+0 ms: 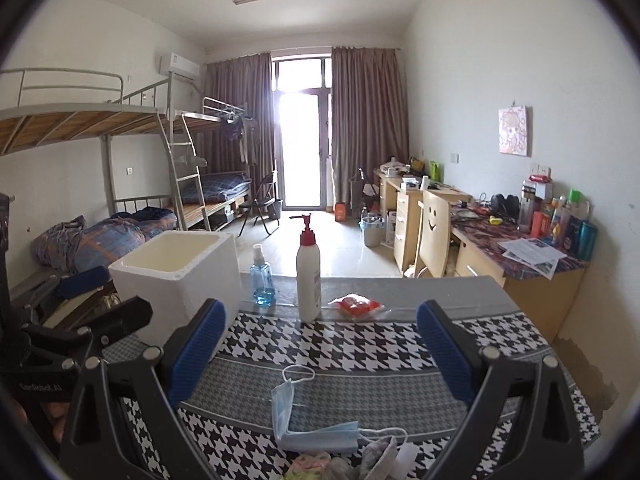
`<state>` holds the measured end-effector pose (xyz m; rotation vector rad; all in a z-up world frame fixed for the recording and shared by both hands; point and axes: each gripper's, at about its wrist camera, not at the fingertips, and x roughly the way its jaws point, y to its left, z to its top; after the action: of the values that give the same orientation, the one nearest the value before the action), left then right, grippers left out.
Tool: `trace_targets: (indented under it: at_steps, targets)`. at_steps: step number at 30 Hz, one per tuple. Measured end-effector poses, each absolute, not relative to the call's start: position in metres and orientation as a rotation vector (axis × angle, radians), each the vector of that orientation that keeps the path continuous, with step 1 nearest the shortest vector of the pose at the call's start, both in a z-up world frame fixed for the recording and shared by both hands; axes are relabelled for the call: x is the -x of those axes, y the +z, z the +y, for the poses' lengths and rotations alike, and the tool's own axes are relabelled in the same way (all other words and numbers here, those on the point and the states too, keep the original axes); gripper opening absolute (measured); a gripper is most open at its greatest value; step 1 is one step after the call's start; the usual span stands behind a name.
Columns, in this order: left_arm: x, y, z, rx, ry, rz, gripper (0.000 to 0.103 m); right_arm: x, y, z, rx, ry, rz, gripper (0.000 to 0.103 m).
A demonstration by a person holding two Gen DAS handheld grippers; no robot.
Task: Organize soft objects
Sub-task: 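Move both tools back toward the blue face mask on the table, then lower the left tool onto the green snack bag while the right tool approaches the grey sock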
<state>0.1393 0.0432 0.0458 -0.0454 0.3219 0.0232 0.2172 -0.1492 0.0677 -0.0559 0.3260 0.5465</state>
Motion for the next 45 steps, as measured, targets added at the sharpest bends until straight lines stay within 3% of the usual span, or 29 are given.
trace_targets:
  at_steps: [45]
  targets:
    - [-0.145, -0.026, -0.012, 0.024, -0.152, 0.507, 0.102, -0.205, 0.001, -0.218, 0.046, 0.350, 0.447, 0.098]
